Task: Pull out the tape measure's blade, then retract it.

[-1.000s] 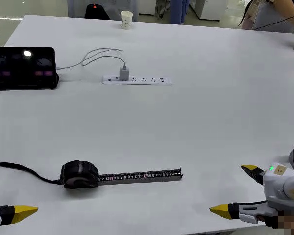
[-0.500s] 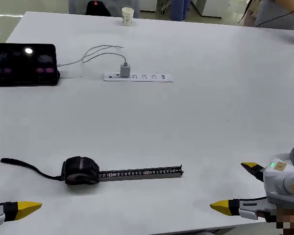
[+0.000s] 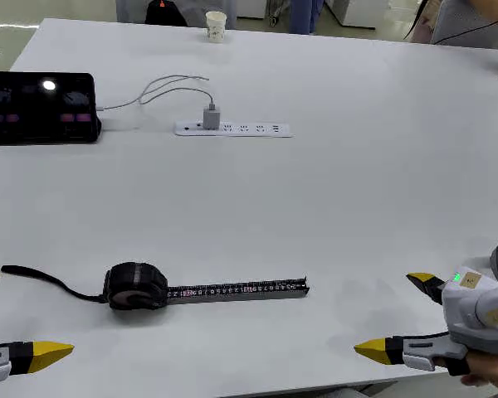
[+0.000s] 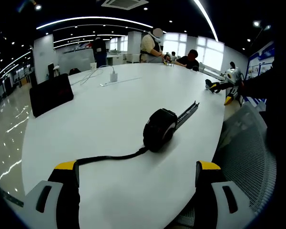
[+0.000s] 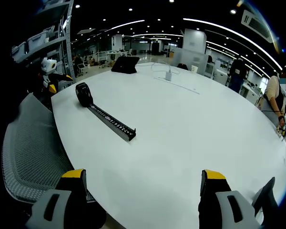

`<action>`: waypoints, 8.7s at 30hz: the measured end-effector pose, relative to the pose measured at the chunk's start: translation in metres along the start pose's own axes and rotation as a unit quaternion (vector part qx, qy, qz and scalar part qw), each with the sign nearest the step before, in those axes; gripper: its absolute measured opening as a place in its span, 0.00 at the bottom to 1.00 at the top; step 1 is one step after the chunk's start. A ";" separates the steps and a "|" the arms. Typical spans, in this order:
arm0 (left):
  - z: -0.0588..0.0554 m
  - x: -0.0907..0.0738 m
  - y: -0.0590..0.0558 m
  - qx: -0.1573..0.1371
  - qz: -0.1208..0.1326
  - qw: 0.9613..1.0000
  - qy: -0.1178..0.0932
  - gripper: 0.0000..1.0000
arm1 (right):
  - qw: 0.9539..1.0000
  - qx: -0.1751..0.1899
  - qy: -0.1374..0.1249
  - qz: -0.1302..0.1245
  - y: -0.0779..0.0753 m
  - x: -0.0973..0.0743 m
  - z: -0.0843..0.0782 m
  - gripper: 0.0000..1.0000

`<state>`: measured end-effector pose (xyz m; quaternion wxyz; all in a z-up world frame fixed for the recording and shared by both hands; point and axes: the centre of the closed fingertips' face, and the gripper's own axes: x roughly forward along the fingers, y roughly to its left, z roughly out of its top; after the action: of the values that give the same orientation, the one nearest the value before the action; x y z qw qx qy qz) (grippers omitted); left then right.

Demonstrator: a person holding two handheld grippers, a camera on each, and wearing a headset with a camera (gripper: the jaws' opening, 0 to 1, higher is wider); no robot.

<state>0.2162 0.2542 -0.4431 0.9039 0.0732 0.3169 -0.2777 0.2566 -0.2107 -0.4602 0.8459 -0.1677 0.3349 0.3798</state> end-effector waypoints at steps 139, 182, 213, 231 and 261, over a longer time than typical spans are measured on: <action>0.050 0.111 -0.042 -0.143 0.212 0.962 -0.101 0.99 | 0.908 -0.309 0.159 0.233 0.034 0.115 0.031 0.17; 0.039 0.119 -0.035 -0.156 0.215 0.963 -0.038 0.60 | 0.917 -0.281 0.184 0.214 0.036 0.119 0.032 0.10; 0.039 0.120 -0.037 -0.155 0.208 0.965 -0.032 0.60 | 0.915 -0.292 0.184 0.211 0.040 0.121 0.033 0.11; 0.039 0.120 -0.036 -0.161 0.200 0.966 -0.035 0.60 | 0.911 -0.297 0.180 0.221 0.049 0.128 0.040 0.11; 0.038 0.122 -0.036 -0.161 0.195 0.967 -0.026 0.60 | 0.912 -0.294 0.185 0.217 0.056 0.133 0.045 0.11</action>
<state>0.2950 0.1567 -0.4866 0.9485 -0.0204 0.3132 -0.0436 0.2989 -0.0788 -0.5218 0.5781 -0.3994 0.3862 0.5976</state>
